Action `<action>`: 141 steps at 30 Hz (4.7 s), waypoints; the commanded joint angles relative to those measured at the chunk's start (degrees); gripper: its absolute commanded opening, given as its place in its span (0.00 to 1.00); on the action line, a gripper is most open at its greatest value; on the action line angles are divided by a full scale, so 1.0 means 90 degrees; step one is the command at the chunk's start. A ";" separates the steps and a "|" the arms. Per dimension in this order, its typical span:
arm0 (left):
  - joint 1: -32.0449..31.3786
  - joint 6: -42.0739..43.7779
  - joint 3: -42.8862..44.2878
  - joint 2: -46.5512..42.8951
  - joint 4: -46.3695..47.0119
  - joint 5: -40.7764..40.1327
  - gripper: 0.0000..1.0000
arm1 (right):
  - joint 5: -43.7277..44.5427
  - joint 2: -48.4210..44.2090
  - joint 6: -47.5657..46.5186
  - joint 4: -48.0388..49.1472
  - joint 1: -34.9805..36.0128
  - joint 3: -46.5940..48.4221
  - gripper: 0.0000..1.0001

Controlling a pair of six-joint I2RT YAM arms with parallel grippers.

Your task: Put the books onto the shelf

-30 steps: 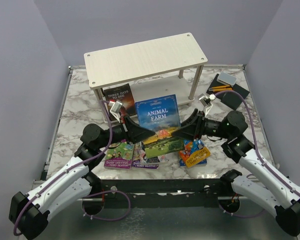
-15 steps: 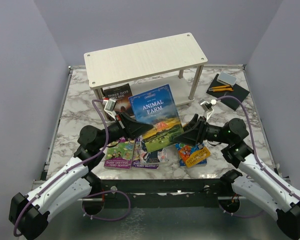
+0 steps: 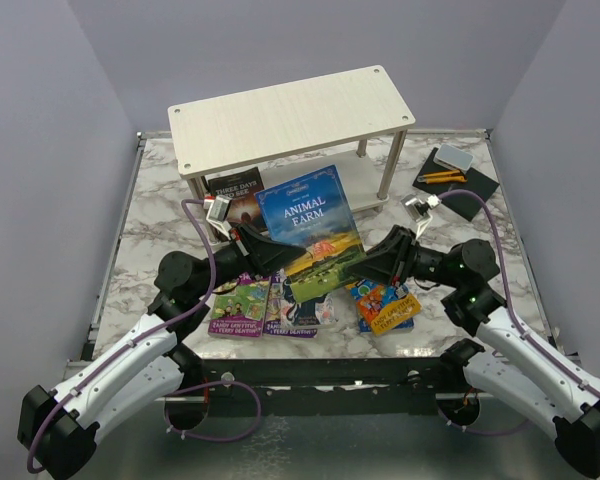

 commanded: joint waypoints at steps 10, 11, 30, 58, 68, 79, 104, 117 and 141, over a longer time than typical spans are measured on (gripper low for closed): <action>0.0004 0.0266 0.0018 -0.0284 -0.0100 -0.0481 0.31 | 0.0870 -0.0180 -0.0025 -0.0112 0.0130 0.0073 0.01; 0.0005 0.0366 0.0025 -0.0320 -0.0276 -0.0557 0.42 | 0.0942 -0.0223 -0.0045 -0.0206 0.0130 0.0060 0.01; 0.0013 0.3268 0.1475 -0.0728 -0.5714 -0.3536 0.99 | 0.2041 0.0437 -0.0376 -0.1332 0.0127 0.0219 0.01; 0.0004 0.5159 0.1359 -0.1482 -0.5527 -0.3887 0.99 | 0.1176 0.6270 0.0520 0.2564 0.0278 0.2845 0.01; 0.0010 0.5269 0.1020 -0.1644 -0.5161 -0.3403 0.99 | 0.1039 0.7849 0.0434 0.2341 0.0440 0.4480 0.01; 0.0004 0.5369 0.1030 -0.1540 -0.5176 -0.3354 0.99 | 0.0942 0.8837 0.0265 0.1993 0.0750 0.5303 0.01; 0.0006 0.5404 0.1028 -0.1472 -0.5168 -0.3325 0.99 | 0.1112 0.9565 0.0253 0.1510 0.0935 0.5717 0.01; 0.0020 0.5442 0.1029 -0.1484 -0.5176 -0.3315 0.99 | 0.1186 0.9228 0.0105 0.1492 0.0999 0.5173 0.01; 0.0019 0.5441 0.1040 -0.1485 -0.5193 -0.3291 0.99 | 0.1333 0.9173 -0.0194 0.0994 0.1127 0.5244 0.22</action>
